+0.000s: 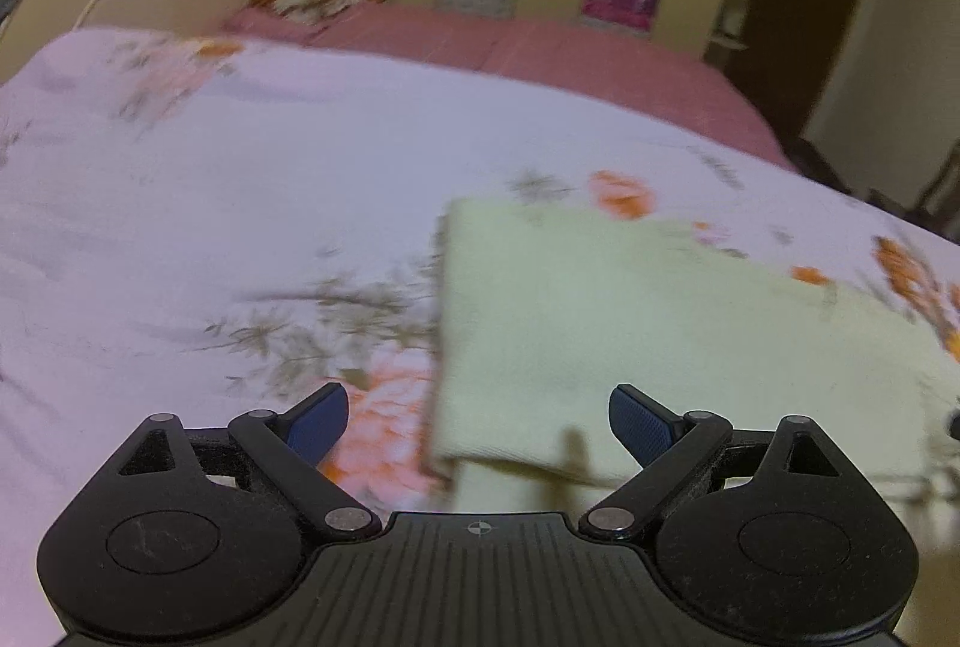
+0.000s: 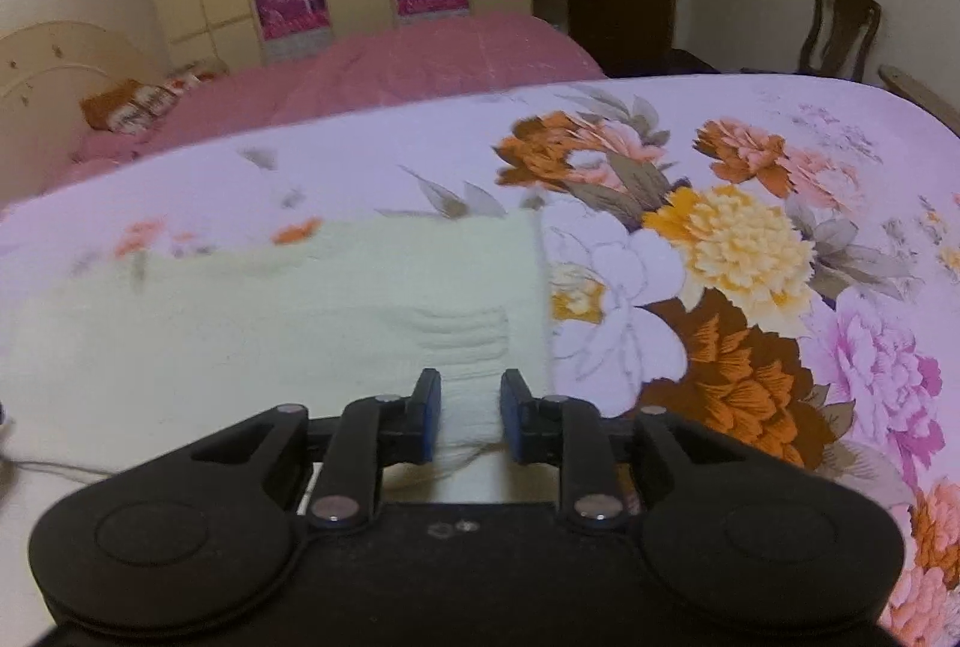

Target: Fold small clothes

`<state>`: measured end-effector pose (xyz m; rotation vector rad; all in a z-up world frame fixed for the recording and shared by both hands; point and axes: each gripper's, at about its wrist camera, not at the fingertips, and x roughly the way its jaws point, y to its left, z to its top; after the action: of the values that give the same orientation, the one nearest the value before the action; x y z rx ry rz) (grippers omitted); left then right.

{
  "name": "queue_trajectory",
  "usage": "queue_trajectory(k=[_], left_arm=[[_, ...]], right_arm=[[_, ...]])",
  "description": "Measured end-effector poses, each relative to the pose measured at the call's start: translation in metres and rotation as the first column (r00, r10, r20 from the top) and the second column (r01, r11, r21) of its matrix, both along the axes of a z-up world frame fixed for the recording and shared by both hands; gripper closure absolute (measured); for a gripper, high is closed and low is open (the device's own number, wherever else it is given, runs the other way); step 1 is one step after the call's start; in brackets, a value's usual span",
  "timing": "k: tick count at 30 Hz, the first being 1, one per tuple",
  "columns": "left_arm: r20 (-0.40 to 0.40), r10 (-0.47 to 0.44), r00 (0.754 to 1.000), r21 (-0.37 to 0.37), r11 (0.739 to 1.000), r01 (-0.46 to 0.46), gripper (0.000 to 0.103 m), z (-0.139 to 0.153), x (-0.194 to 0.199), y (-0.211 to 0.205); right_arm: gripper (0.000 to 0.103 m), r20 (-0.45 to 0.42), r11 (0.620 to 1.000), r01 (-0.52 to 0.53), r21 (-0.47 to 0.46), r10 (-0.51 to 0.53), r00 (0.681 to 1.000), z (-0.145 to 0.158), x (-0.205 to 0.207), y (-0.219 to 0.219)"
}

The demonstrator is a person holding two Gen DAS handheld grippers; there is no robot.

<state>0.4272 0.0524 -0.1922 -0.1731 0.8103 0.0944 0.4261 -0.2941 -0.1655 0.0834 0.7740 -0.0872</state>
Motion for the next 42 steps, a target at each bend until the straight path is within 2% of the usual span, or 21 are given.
queue_trajectory(k=[5,9,12,14,18,24,32,36,40,42], left_arm=[[-0.024,-0.111,0.993,-0.052,0.993,0.11,0.01,0.004,-0.019,-0.04],[-0.062,-0.169,0.984,-0.027,0.985,0.168,0.01,-0.008,-0.037,-0.065],[-0.109,-0.157,0.982,0.0,0.987,0.158,0.01,-0.023,-0.047,-0.065],[-0.1,-0.148,0.984,0.039,0.988,0.153,0.01,-0.025,-0.054,-0.063],[-0.122,-0.096,0.988,0.054,0.993,0.103,0.01,-0.024,-0.064,-0.051],[-0.133,-0.039,0.99,0.057,0.997,0.047,0.01,-0.015,-0.077,-0.057],[-0.109,-0.072,0.991,0.069,0.994,0.08,0.01,0.005,-0.099,-0.082],[-0.13,-0.102,0.986,0.085,0.99,0.113,0.01,0.0,-0.111,-0.091],[-0.162,-0.135,0.977,0.105,0.982,0.154,0.01,-0.017,-0.122,-0.095],[-0.139,-0.15,0.979,0.106,0.981,0.165,0.01,-0.021,-0.13,-0.092]], right_arm=[[0.08,-0.015,0.993,-0.11,0.051,0.111,0.994,0.004,-0.016,0.032],[0.08,-0.055,0.979,-0.196,0.057,0.2,0.978,-0.004,-0.034,0.058],[0.081,-0.095,0.965,-0.261,0.014,0.261,0.961,-0.016,-0.05,0.069],[0.082,-0.119,0.965,-0.262,-0.002,0.259,0.958,-0.024,-0.056,0.063],[0.082,-0.109,0.975,-0.218,-0.038,0.213,0.971,-0.024,-0.067,0.037],[0.082,-0.105,0.985,-0.175,0.012,0.175,0.979,-0.014,-0.081,0.011],[0.073,-0.05,0.957,-0.274,0.096,0.279,0.959,0.01,-0.096,0.033],[0.073,-0.065,0.947,-0.301,0.113,0.309,0.949,0.005,-0.111,0.048],[0.073,-0.096,0.954,-0.282,0.098,0.292,0.952,-0.008,-0.126,0.056],[0.073,-0.117,0.961,-0.261,0.091,0.271,0.955,-0.015,-0.132,0.055]])
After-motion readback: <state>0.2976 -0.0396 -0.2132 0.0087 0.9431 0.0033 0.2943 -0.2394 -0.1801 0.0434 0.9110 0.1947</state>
